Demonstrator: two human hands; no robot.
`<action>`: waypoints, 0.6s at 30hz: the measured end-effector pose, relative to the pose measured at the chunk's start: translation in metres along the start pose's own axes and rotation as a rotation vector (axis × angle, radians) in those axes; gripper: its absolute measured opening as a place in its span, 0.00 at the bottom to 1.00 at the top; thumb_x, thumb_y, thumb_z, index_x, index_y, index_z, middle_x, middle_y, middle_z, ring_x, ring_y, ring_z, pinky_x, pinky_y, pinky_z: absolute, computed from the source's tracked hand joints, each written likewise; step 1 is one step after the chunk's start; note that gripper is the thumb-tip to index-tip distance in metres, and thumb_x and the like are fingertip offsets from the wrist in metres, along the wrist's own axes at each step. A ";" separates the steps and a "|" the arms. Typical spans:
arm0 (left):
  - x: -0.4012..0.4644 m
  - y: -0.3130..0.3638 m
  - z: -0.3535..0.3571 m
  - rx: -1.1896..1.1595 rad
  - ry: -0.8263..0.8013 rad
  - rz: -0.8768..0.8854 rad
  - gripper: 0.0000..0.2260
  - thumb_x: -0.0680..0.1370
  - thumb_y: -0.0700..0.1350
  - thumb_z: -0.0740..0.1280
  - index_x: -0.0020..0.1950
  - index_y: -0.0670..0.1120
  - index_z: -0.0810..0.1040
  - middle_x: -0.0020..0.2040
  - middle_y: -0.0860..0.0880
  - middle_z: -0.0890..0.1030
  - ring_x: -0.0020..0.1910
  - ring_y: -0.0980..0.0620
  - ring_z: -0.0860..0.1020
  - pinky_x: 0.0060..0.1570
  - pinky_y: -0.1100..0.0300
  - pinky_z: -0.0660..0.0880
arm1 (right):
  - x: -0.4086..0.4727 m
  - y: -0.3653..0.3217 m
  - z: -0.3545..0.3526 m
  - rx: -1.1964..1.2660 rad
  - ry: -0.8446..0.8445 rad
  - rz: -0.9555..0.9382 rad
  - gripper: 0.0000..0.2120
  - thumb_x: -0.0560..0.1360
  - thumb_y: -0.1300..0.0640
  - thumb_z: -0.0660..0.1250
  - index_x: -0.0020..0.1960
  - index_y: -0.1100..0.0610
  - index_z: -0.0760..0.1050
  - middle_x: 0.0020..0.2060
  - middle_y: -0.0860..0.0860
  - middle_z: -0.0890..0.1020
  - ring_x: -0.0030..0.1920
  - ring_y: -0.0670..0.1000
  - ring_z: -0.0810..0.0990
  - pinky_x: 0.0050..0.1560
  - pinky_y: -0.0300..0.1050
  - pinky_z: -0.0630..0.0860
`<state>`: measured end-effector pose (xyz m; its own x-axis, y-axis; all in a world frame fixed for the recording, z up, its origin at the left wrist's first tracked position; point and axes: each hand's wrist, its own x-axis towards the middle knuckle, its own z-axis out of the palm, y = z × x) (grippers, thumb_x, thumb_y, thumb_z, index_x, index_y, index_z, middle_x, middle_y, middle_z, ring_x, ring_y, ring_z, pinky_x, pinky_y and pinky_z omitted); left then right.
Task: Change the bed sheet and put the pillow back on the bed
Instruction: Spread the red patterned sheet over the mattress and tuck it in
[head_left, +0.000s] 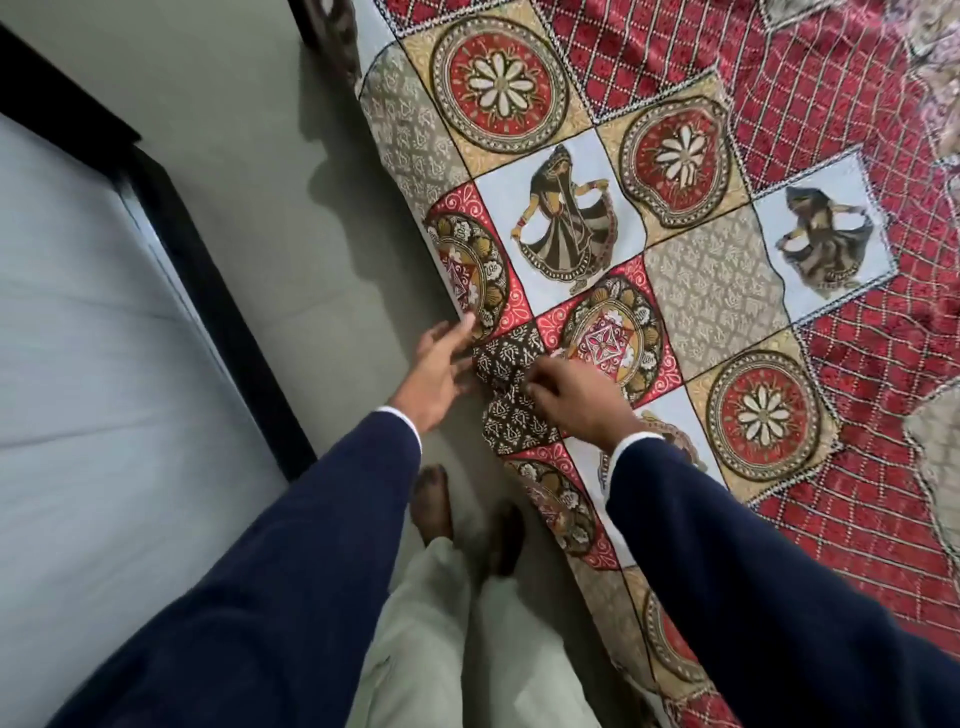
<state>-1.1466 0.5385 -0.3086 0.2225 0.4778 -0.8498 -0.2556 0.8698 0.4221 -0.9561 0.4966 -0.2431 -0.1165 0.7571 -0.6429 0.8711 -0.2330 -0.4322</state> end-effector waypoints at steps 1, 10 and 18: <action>0.005 0.013 0.003 0.000 -0.002 0.008 0.37 0.68 0.60 0.78 0.71 0.46 0.71 0.61 0.45 0.81 0.61 0.40 0.79 0.59 0.40 0.76 | 0.008 -0.004 -0.007 0.048 0.040 -0.003 0.05 0.82 0.53 0.61 0.54 0.50 0.76 0.44 0.48 0.82 0.43 0.48 0.82 0.48 0.49 0.82; 0.012 0.056 -0.006 0.334 0.284 0.338 0.07 0.77 0.53 0.72 0.54 0.55 0.81 0.47 0.55 0.85 0.45 0.54 0.83 0.50 0.53 0.80 | 0.071 -0.044 -0.055 0.190 0.151 -0.013 0.17 0.77 0.47 0.68 0.62 0.50 0.69 0.55 0.48 0.76 0.52 0.49 0.79 0.56 0.57 0.81; -0.003 0.064 -0.016 0.562 0.455 0.274 0.06 0.79 0.50 0.70 0.53 0.49 0.81 0.45 0.51 0.85 0.46 0.50 0.82 0.44 0.55 0.78 | 0.077 -0.078 -0.057 0.146 -0.172 -0.181 0.13 0.79 0.56 0.67 0.60 0.55 0.68 0.51 0.51 0.77 0.50 0.51 0.78 0.58 0.52 0.80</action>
<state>-1.1784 0.5905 -0.2835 -0.2195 0.6929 -0.6868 0.2969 0.7180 0.6295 -1.0059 0.6082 -0.2229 -0.3535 0.6827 -0.6395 0.7523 -0.1988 -0.6281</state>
